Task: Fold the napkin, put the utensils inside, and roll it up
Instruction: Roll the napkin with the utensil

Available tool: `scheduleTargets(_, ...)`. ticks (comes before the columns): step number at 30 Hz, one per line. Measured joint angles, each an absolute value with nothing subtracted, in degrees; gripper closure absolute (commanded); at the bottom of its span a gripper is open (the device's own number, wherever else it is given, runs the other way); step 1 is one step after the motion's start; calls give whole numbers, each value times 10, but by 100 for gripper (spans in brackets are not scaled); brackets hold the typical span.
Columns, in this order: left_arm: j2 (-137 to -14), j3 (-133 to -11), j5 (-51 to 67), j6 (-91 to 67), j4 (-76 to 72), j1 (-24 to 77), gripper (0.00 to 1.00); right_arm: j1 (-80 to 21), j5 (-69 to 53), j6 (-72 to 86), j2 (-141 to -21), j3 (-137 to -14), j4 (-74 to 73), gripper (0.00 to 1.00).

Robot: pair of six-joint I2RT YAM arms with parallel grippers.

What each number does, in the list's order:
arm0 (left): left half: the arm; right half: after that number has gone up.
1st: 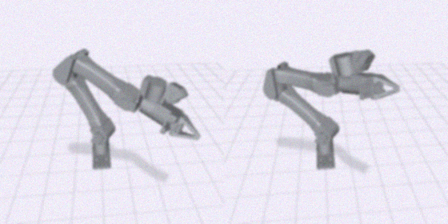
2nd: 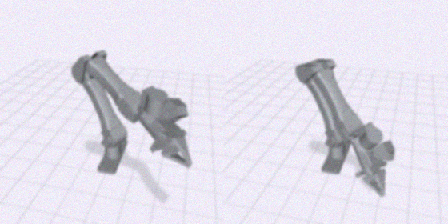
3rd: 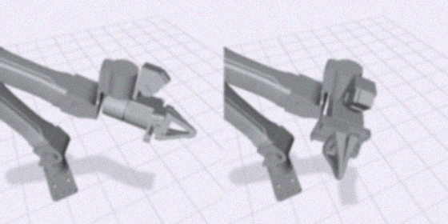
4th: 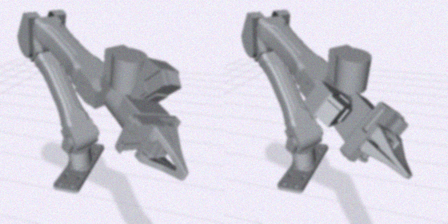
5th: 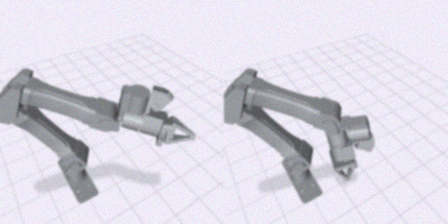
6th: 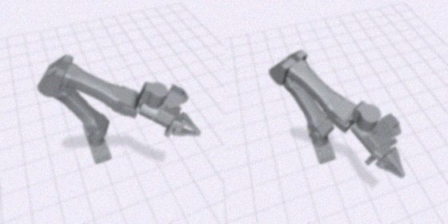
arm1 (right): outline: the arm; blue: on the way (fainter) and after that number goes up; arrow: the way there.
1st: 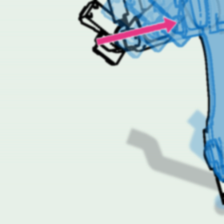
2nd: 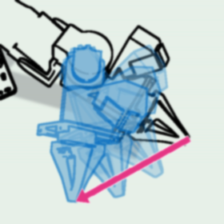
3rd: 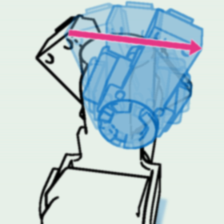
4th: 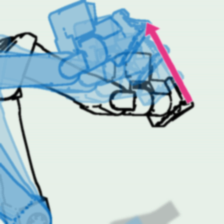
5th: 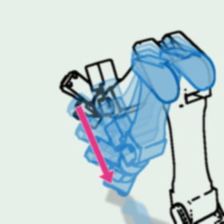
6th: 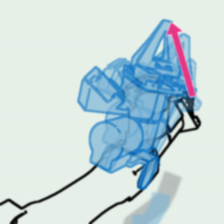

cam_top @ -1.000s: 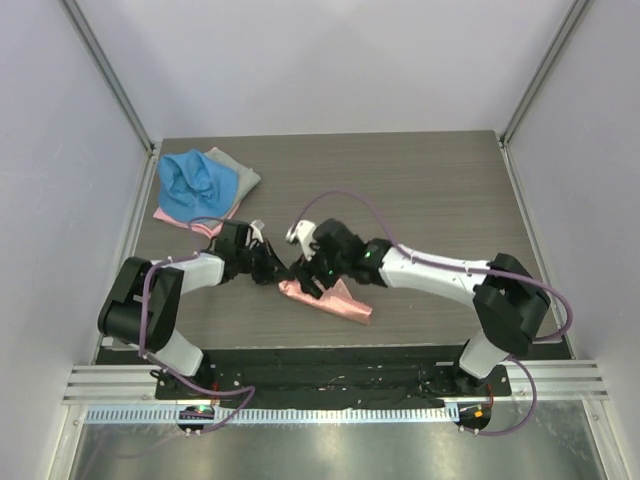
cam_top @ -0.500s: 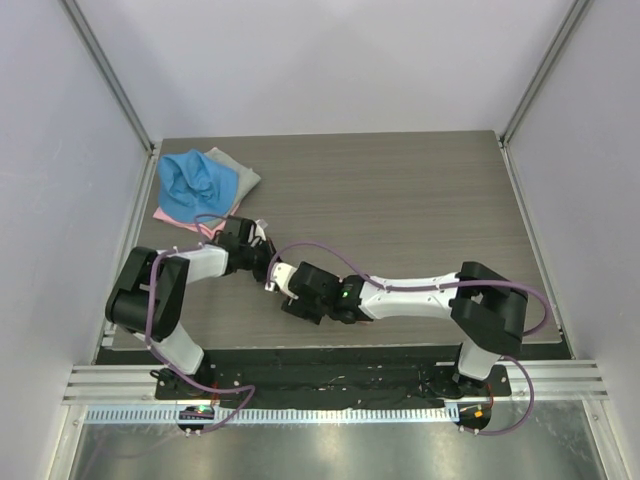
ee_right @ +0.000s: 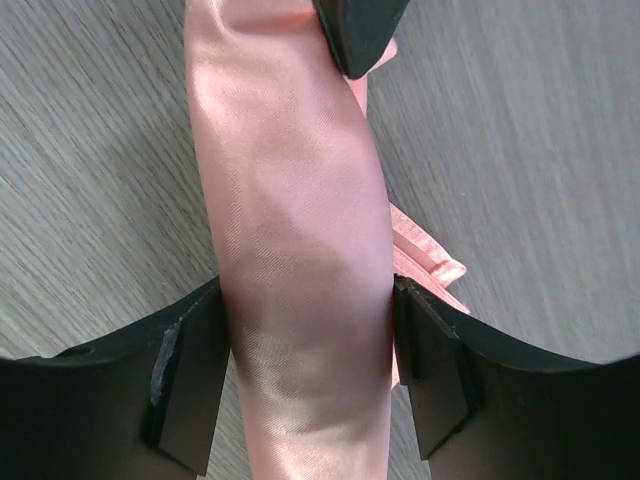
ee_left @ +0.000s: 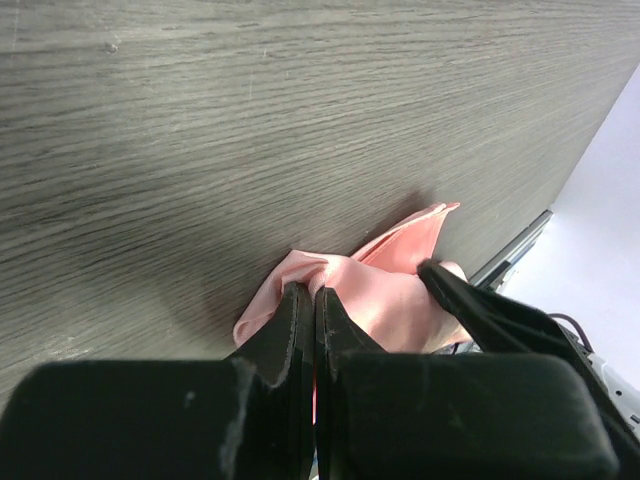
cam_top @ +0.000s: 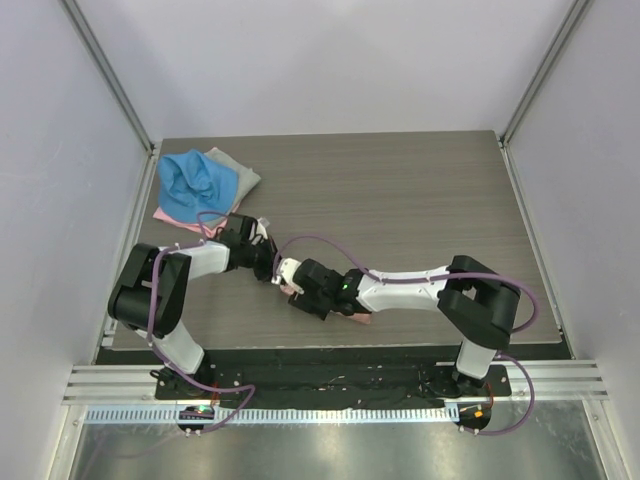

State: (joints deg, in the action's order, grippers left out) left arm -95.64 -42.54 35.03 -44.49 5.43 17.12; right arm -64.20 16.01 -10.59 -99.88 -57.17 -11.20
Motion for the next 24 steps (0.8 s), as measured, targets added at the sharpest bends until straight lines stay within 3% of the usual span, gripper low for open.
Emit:
scheduleTargets(7,-956,-447,347,-441,57,167,51,-576,21,-82,-1008,-575,-115,45)
scheduleTargets(10,-954,-456,341,-441,58,156,40,-541,-55,-70,-1017,-586,-122,48)
scheduleTargets(16,-907,-452,295,-434,69,119,36,-486,-220,-33,-1048,-613,-117,50)
scheduleTargets(24,-800,-366,272,-435,29,116,38,-462,-434,33,-1128,-659,-109,52)
